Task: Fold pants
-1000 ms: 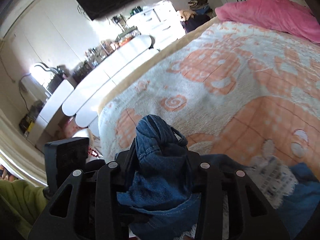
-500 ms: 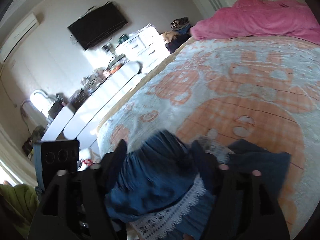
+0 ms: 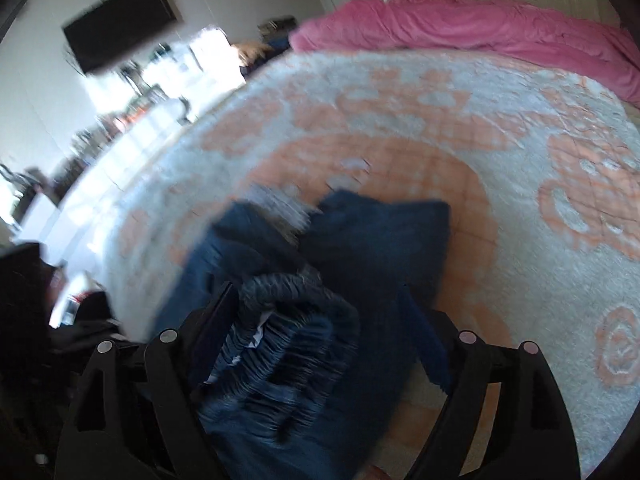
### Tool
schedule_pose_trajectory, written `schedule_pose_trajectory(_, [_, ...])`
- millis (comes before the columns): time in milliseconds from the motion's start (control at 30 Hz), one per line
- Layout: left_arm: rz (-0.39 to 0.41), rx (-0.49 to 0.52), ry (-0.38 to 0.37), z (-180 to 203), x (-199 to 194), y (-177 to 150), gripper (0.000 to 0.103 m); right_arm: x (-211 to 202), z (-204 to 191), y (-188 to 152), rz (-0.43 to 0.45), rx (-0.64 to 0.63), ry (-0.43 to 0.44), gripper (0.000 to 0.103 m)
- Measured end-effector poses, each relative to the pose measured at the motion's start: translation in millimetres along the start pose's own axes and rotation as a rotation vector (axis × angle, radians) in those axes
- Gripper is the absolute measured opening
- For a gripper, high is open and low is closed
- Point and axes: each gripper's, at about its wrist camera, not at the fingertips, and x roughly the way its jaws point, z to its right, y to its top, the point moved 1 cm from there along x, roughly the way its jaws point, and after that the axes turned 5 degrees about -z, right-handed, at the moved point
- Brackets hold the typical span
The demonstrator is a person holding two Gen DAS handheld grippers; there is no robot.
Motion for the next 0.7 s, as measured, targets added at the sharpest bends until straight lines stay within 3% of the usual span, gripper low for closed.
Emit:
schedule_pose_trajectory(100, [0.0,0.009,0.016,0,3,-3,0.073,11,14,-8,-0.034,0.041,-0.014,0.082])
schedule_pose_trajectory(300, [0.015,0.032,0.038,16,-3,-24,0.073,5,13,-10,-0.009,0.037,-0.026,0.085])
schedule_pose_trajectory(433, [0.076,0.054,0.032,19,-30,-28,0.079,-20,13,-14,0.086,0.049,0.007,0.087])
schedule_pose_trajectory(700, [0.161,0.01,0.171,-15,-66,-24,0.08,-68,5,-40,0.223,0.035,-0.004,0.087])
